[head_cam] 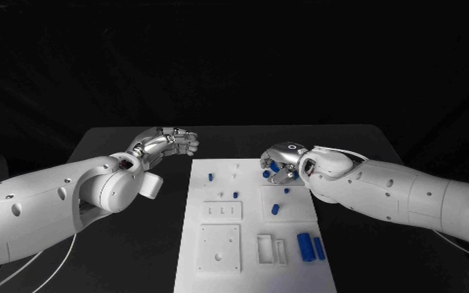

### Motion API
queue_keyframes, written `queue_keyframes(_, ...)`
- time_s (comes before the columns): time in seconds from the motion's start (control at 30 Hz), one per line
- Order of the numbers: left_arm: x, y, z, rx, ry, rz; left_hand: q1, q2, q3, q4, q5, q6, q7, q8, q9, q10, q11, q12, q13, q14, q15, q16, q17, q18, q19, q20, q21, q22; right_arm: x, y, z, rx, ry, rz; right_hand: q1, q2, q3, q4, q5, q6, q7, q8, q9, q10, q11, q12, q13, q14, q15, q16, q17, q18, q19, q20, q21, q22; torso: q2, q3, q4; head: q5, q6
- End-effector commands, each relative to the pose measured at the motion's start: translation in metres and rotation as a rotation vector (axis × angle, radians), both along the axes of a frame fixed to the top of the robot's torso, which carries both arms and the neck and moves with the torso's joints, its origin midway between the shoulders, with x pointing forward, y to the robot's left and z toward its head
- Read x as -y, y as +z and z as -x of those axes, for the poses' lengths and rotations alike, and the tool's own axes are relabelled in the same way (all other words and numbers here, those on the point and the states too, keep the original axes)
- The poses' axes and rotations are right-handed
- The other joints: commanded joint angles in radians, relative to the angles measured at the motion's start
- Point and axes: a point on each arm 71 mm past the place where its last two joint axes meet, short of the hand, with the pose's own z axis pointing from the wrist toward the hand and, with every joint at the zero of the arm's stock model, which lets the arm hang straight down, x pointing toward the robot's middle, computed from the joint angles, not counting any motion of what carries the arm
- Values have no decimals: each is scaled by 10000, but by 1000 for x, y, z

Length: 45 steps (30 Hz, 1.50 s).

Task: Assemble the parts on the task board

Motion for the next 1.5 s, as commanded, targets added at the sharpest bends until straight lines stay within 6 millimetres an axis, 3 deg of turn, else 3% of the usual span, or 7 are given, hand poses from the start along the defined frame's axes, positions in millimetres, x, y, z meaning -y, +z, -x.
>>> queue_keyframes(0.03, 1, 2, -1, 126, 12, 150, -18, -81, 7, 10, -2, 19, 83, -48, -8, 26, 26, -41, -9, 31, 36, -35, 16, 79, 40, 65, -39, 98, 0, 0, 0, 110, 61, 138, 95, 83, 121, 1, -154, 74, -24, 37, 14, 74, -33, 57, 11, 5, -102, 76, -39, 375, 72, -16, -67, -7, 114, -5, 18, -18, 2)
queue_keyframes(0.23, -1, 2, -1, 89, 52, 159, -23, -67, 16, 14, 12, 55, 73, -41, -2, 66, 11, -34, -5, 70, 28, -29, 28, 88, 51, 62, -42, 107, -1, -1, -1, 74, 22, 203, 144, 152, 326, 10, -566, 194, -32, 70, 7, 217, -81, 111, 27, -3, -150, 129, -139, 375, 98, -18, -104, 26, 201, 1, 33, -18, 51)
queue_keyframes(0.27, -1, 2, -1, 82, 53, 157, -24, -67, 15, 14, 13, 56, 73, -41, -2, 67, 11, -34, -5, 71, 28, -29, 29, 88, 51, 62, -42, 107, -1, -2, -1, 71, 17, 217, 145, 164, 374, 19, -639, 215, -27, 73, 4, 241, -84, 122, 29, -7, -151, 139, -159, 375, 101, -16, -113, 33, 220, -44, 103, -88, 81)
queue_keyframes(0.3, -1, 2, -1, 69, 48, 160, -25, -66, 16, 15, 13, 57, 72, -41, -2, 69, 10, -34, -5, 72, 27, -29, 29, 88, 52, 62, -42, 107, -1, -2, -1, 61, -2, 234, 154, 178, 417, 28, -706, 237, -25, 79, 3, 273, -87, 139, 34, -9, -155, 146, -173, 375, 104, -16, -119, 38, 247, -63, 132, -120, 103)
queue_keyframes(0.7, -1, 1, -1, -7, 28, 170, -46, -74, 8, 23, 6, 61, 72, -47, -3, 75, 9, -40, -7, 78, 27, -34, 32, 88, 54, 63, -45, 111, -2, -1, -1, 221, 37, 305, 95, 281, 850, 219, -1088, 679, 5, 230, 24, 767, -201, 534, 150, -34, -268, 267, -304, 375, 161, -20, -133, 134, 379, -40, 129, -117, 214)
queue_keyframes(0.9, -1, 1, -1, -91, -21, 156, -45, -74, 9, 21, -17, 56, 72, -57, -5, 72, 10, -50, -11, 76, 26, -43, 33, 90, 53, 61, -49, 115, 0, 0, -2, 399, -22, 376, 197, 677, 1372, 444, -1162, 1165, -113, 460, 134, 1340, -437, 929, 381, -67, -496, 300, -362, 375, 145, -51, -136, 198, 428, -33, 128, -75, 257)
queue_keyframes(1.5, -2, 0, -1, -149, -21, 131, -5, -66, 25, -16, -115, 53, 73, -83, -9, 69, 15, -81, -20, 68, 27, -76, 38, 93, 42, 61, -67, 129, -3, 7, 0, 1447, -18, 176, 393, 626, 1806, 120, -1163, 1520, -224, 590, 249, 1585, -592, 1255, 740, -48, -647, 412, -425, 375, 196, -112, -40, 367, 535, -12, 125, -62, 355)
